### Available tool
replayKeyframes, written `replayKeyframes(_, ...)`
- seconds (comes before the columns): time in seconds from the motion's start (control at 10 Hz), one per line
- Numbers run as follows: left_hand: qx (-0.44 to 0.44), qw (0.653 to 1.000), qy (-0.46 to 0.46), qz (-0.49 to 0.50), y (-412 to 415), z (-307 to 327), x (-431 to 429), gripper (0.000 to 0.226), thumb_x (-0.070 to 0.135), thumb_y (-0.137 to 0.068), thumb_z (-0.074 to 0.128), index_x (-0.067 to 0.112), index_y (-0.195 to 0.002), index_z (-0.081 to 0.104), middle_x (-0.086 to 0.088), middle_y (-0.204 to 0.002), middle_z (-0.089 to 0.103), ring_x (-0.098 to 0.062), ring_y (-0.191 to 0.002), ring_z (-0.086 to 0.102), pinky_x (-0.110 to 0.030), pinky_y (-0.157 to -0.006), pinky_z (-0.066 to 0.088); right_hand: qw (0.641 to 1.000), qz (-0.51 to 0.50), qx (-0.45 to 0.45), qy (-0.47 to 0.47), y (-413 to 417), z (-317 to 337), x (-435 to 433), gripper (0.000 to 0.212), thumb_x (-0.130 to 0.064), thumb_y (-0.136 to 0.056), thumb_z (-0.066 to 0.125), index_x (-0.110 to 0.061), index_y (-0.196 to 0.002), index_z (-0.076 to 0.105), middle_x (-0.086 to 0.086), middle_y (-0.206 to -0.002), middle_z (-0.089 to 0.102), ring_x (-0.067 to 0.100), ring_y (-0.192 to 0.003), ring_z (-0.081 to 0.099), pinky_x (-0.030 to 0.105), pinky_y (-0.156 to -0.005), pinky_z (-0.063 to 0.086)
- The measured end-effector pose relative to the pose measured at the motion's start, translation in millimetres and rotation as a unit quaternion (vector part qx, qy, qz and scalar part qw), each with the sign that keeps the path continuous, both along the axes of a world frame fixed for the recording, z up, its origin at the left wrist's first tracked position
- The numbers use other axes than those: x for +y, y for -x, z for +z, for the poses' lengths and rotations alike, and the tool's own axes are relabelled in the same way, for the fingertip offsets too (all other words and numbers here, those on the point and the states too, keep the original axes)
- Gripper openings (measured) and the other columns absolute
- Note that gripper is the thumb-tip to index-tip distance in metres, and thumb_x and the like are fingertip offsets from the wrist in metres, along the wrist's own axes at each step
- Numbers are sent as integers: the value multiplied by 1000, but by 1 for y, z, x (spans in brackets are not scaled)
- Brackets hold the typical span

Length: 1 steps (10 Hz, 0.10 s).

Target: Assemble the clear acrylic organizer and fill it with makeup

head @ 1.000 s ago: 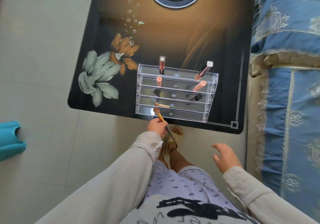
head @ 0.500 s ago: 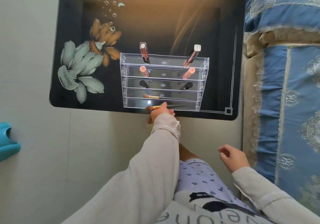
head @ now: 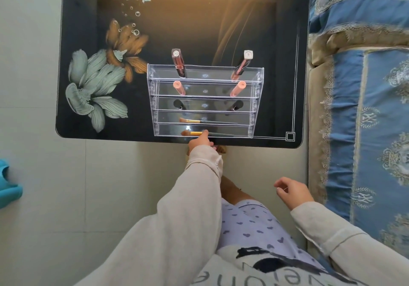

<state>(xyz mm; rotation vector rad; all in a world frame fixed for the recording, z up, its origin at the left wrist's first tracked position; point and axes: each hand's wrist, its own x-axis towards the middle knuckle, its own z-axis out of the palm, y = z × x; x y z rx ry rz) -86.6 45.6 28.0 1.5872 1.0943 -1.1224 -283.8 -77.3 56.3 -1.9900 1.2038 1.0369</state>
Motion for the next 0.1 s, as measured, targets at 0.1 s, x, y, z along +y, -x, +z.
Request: replayKeyframes(0.1,-1,999,17,-39,-1,2,7,26,36,-92,51,11,-91,54,-3,-70,53,-14,-61,51,-24,-72,49,1000,-15,2,5,-2,-1,4,23,-6,-88,50,-4,-106,64,14,-106,69,28,-99,61,27,-87,44)
